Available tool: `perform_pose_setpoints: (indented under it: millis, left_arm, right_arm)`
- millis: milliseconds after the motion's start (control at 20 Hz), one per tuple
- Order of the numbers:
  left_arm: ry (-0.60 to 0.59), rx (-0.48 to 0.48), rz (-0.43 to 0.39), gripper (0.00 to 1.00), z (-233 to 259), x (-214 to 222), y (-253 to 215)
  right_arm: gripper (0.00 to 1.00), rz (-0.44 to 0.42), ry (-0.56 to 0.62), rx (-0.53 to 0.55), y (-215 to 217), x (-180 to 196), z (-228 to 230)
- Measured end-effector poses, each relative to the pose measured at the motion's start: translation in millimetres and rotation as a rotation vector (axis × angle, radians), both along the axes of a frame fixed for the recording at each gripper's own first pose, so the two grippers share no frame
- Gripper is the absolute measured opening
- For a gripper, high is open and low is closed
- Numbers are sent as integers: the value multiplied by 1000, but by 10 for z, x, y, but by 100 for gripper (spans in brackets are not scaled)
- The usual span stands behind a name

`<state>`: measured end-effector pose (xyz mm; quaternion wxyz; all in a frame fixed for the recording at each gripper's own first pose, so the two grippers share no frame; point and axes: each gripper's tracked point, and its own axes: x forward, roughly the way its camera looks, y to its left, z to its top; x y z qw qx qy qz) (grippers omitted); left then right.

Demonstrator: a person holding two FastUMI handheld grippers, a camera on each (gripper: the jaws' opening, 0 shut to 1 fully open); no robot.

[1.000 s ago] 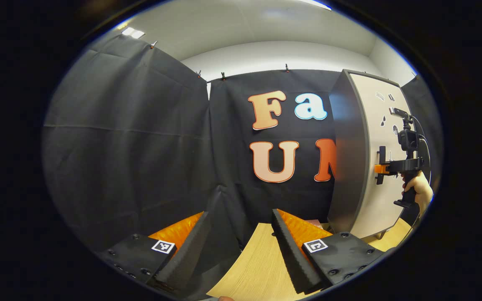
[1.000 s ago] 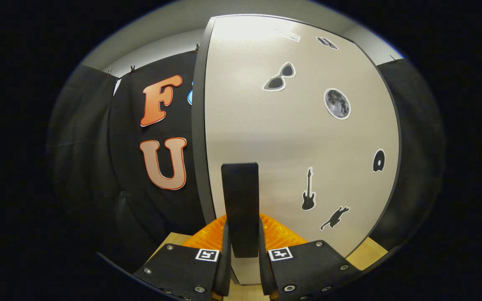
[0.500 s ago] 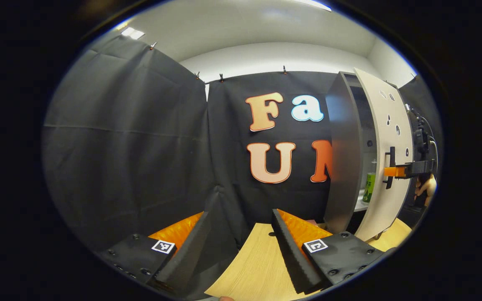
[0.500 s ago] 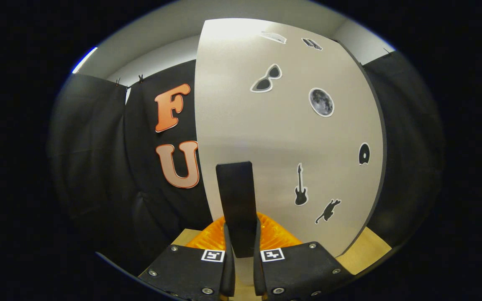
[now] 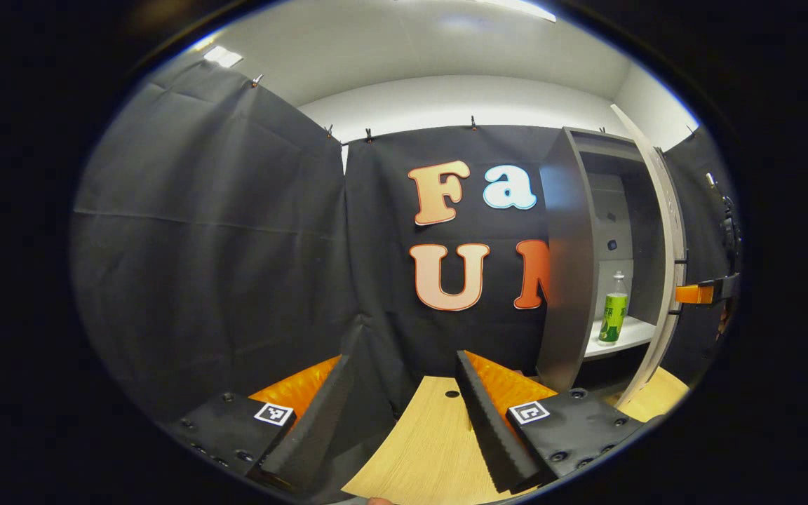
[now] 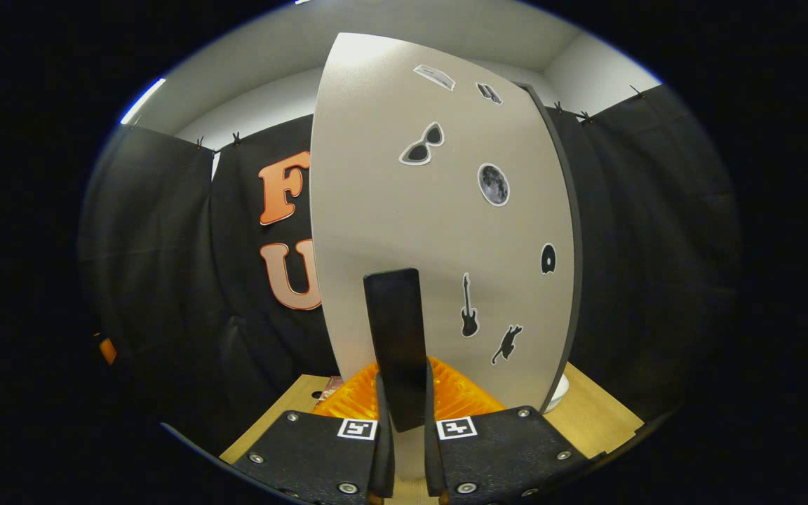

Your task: Open the cabinet door with the right hand, grasp the bottle in the cabinet with the left hand and place it on the coaster, then close the cabinet door with the right hand.

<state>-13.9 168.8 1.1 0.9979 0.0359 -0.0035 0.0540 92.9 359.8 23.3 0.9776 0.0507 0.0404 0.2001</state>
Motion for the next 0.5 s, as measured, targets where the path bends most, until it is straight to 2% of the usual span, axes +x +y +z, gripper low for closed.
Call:
perform_pose_setpoints:
  millis: [150, 200, 250, 500]
  left_arm:
    - [-1, 3, -9, 93, 18, -32, 3]
    - [-3, 3, -11, 93, 20, -36, 1]
    - [-5, 2, -12, 93, 30, -40, 0]
    - [-7, -7, -25, 93, 36, -69, -23]
  right_arm:
    - [17, -36, -2, -16, -164, -41, -5]
    - [14, -44, -5, -17, -216, -70, -10]
    - [17, -55, -5, -18, -265, -98, -14]
    - [16, -116, -18, -46, -665, -255, -47]
